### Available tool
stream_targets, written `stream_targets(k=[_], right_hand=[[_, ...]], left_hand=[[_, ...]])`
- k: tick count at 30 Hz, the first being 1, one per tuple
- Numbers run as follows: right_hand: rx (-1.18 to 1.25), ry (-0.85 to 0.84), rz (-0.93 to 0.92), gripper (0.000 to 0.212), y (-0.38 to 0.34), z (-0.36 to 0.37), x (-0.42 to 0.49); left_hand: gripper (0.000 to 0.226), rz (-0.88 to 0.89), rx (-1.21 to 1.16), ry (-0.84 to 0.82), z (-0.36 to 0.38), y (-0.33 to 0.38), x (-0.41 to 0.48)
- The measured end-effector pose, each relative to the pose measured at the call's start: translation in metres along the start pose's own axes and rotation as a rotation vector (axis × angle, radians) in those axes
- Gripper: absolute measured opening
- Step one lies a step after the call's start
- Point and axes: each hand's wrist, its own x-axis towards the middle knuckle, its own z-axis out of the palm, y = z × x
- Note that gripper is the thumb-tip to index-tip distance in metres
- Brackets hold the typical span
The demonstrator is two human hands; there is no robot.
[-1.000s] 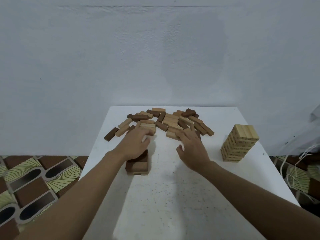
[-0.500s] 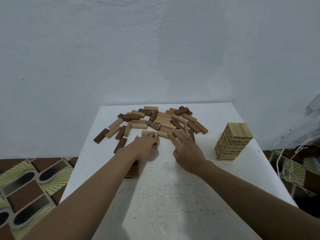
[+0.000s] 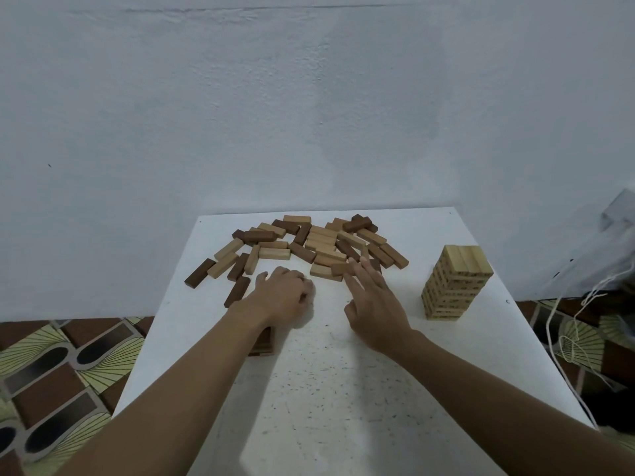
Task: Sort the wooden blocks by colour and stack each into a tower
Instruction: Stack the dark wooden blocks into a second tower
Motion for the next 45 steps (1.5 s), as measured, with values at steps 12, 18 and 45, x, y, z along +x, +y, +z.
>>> stream_targets(k=[12, 18, 45], right_hand=[[0.151, -0.022, 0.005, 0.050, -0.002, -0.011, 0.005], [0.040, -0.110, -0.042, 0.064, 0.004, -0.016, 0.012], [0.199, -0.293, -0.107, 0.030, -0.009, -0.047, -0.039]], left_hand=[[0.033, 0.250, -0.192, 0.139, 0.009, 0.018, -0.015], [0.044, 0.396, -0.209, 0.096, 0.026, 0.035, -0.026], [0.042, 0.198, -0.372, 0.318, 0.076, 0.063, -0.058]])
